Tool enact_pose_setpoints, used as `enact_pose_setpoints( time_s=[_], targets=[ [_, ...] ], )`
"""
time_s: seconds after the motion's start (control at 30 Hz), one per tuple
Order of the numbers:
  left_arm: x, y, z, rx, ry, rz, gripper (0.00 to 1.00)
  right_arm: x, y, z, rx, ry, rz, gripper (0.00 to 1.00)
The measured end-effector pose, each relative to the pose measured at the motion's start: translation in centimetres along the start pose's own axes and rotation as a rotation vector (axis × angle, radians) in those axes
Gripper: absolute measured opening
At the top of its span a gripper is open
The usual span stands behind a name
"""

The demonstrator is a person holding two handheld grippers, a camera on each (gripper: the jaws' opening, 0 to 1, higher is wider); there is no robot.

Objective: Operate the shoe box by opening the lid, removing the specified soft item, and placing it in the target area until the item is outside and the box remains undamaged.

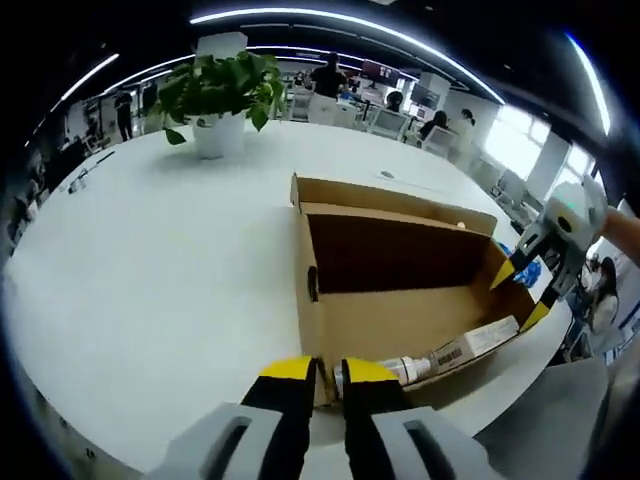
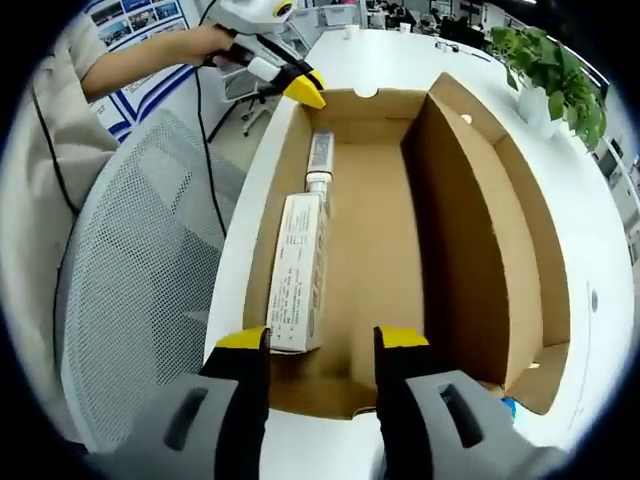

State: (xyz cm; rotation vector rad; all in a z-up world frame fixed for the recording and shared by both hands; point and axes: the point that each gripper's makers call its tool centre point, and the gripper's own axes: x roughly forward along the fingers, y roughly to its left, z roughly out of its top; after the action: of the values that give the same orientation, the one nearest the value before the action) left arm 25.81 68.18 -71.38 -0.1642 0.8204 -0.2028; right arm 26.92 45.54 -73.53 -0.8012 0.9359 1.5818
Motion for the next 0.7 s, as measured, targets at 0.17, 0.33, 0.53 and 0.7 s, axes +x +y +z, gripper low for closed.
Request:
enact_pose_setpoints(
  time_s=[0.17,0.33,0.53,0.7],
  targets=[
    [0.0,-0.1,0.0,-0.036,-0.009,-0.012,0.08,-0.2,-0.7,0.3,-0.029,-0.018,-0.007,0.39],
    [0.0,-0.2,0.0,-0.04,-0.01,-0.015,0.08,-0.6,-1.4,0.4,-0.025,-0.019,-0.045,0.36],
    [0.1,-0.2,0.0,-0.031,0.0,-0.009,0.08,-0.3,-0.3,0.6,-0.049,-0.014,-0.031,0.32],
    [0.1,-0.2,0.0,-0.027,0.004,-0.006,0.08,0.4,0.3,1.3,-0.056,-0.032,-0.026,0.29]
  ],
)
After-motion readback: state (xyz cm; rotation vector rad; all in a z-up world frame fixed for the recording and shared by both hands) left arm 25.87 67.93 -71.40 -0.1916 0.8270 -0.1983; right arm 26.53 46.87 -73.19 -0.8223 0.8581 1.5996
